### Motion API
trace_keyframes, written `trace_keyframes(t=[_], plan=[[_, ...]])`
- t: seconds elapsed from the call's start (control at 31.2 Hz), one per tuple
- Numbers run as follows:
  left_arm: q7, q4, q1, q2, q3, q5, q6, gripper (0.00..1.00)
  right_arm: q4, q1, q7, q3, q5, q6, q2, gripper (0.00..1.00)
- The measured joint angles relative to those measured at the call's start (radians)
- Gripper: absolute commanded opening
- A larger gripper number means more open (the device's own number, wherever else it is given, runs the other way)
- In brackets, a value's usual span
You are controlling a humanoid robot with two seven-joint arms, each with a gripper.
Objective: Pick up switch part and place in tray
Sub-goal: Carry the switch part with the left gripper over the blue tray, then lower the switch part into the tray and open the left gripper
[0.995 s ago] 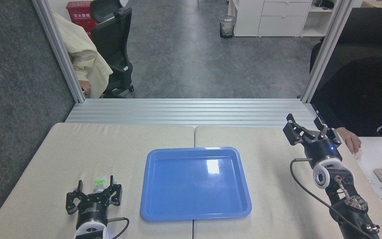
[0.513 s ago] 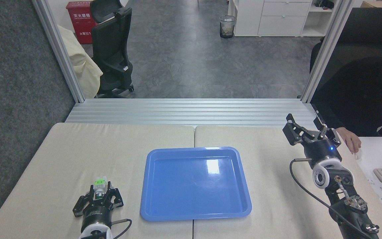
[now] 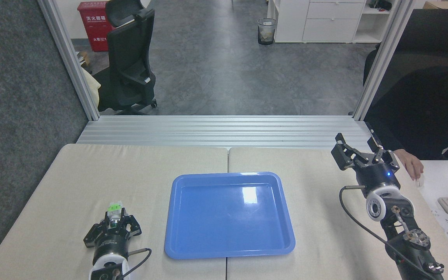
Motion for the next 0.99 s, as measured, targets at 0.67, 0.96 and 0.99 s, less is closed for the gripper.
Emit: trace_keyframes(t=[0.67,0.96,0.99], plan=[[-0.195,-0.176,-0.054,-0.086,-0.254,-0.01,0.045,0.0,0.0,0.0,0.0,0.0,0.0,0.0,0.001,1.0],[-0.25,-0.146,-0.054,-0.109,-0.36,-0.007,0.064,0.0,0.0,0.0,-0.005,0.0,0.0,0.0,0.002,1.0],[-0.254,-0.142,-0.054,-0.111,-0.368,-0.006,0.068,0.0,0.0,0.0,-0.006,0.0,0.0,0.0,0.002,1.0]])
